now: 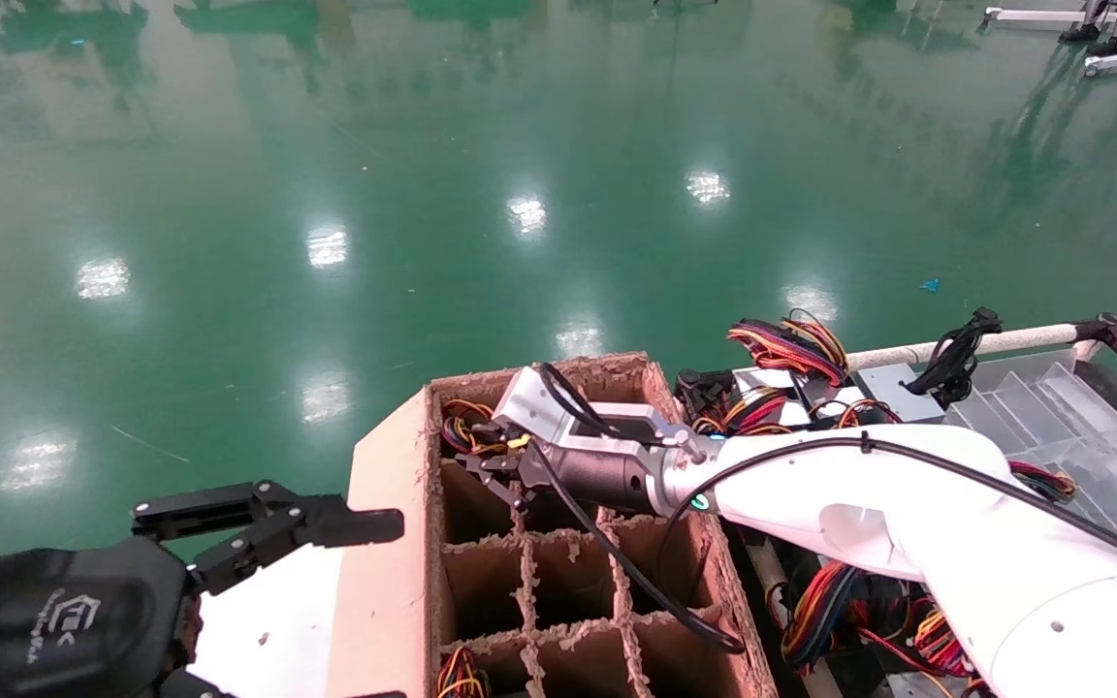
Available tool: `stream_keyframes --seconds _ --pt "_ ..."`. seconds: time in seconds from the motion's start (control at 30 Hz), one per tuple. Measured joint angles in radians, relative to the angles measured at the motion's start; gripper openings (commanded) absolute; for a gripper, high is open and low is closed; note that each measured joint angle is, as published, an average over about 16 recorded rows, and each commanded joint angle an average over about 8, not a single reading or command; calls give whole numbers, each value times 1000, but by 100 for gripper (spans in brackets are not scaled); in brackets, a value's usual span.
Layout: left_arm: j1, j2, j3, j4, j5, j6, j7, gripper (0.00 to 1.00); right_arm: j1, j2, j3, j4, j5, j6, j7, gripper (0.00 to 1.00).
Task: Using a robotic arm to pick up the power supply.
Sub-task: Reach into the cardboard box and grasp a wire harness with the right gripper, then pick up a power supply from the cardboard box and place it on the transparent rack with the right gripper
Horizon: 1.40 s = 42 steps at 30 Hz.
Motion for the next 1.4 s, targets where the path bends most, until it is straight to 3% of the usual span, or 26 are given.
stream_keyframes --seconds 0.47,0.7,1.03,1.4 --pt "0 0 1 0 -1 0 0 100 -9 2 -91 29 102 103 40 0" --pt "0 -1 1 0 -1 -1 1 100 -3 7 -110 30 172 105 72 0" --pt "0 -1 2 0 -1 -1 1 100 27 20 -94 -25 282 11 102 0" --pt "-1 -1 3 0 -2 -1 1 100 70 52 -37 -121 397 -165 105 0"
